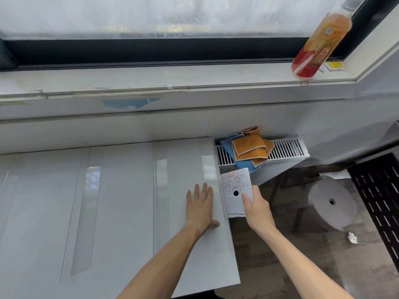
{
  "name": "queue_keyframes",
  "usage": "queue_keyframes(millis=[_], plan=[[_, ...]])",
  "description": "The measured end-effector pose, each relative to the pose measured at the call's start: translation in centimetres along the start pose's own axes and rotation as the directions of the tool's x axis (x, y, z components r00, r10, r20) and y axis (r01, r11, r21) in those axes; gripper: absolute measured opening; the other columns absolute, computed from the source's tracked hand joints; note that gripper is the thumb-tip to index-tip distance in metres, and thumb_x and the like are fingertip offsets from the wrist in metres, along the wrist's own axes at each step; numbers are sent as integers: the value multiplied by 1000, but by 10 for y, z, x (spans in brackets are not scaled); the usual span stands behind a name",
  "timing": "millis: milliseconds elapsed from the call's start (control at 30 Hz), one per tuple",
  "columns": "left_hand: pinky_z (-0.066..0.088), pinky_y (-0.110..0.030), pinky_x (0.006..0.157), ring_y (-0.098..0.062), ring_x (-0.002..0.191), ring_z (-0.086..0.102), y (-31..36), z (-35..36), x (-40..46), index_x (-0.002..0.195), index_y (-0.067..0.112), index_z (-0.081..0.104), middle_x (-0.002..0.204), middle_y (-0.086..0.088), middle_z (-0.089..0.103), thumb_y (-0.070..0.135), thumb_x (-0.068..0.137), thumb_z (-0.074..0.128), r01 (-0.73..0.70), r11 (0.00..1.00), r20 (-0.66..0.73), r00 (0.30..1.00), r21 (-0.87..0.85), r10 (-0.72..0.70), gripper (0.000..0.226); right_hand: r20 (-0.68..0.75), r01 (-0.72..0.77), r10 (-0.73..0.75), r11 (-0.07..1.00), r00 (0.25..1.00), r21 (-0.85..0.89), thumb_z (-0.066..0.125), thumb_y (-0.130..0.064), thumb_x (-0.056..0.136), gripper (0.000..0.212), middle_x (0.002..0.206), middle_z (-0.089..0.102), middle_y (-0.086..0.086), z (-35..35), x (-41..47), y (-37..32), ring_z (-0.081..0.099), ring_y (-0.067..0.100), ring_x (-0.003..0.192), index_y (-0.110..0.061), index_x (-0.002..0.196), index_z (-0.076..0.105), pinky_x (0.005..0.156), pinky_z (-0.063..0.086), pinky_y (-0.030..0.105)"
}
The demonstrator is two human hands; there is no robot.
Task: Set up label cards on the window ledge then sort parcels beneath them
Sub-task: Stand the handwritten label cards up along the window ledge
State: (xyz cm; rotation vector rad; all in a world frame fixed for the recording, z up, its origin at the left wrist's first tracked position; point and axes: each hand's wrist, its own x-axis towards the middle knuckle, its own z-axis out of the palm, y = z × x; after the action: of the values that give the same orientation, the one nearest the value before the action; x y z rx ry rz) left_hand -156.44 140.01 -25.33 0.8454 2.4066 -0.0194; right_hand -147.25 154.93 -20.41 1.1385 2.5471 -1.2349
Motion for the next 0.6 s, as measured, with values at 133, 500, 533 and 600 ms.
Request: queue_keyframes(millis=[133, 500, 533, 600], plan=[[-2, -55, 122, -36, 151, -12, 2, 1, 2, 158, 17, -5, 166, -9, -11, 63, 79, 70, 4, 1000, 0, 1000, -1, -4, 118, -10, 3, -3, 1000, 1000, -22, 44, -31, 106, 17, 133, 58, 3, -3, 3, -2, 62, 13, 98, -25, 122, 41, 64, 57, 20], [1, -52, 121, -33, 153, -4, -38, -23, -25, 158, 18, 1, 167, -9, -3, 64, 87, 60, -1, 1000, -88, 996, 18, 2, 104, -215, 113, -119, 993, 969, -40, 43, -35, 105, 17, 125, 53, 4, -28, 0, -36, 60, 17, 96, -25, 118, 42, 59, 56, 21], [6, -51, 122, -32, 153, 4, -43, -35, -28, 158, 17, 3, 166, -10, 4, 62, 87, 62, 6, 1000, -98, 995, -6, -6, 103, -220, 143, -143, 990, 965, -16, 45, -35, 105, 19, 124, 53, 3, -30, 1, -48, 60, 16, 96, -23, 120, 43, 59, 55, 20], [27, -47, 117, -32, 145, 30, -49, -66, -35, 157, 14, 7, 160, -11, 27, 58, 85, 67, 24, 997, -139, 990, -71, -34, 104, -201, 221, -204, 973, 958, 65, 48, -34, 105, 22, 125, 54, -3, -34, 2, -73, 60, 12, 95, -22, 123, 47, 59, 56, 19]])
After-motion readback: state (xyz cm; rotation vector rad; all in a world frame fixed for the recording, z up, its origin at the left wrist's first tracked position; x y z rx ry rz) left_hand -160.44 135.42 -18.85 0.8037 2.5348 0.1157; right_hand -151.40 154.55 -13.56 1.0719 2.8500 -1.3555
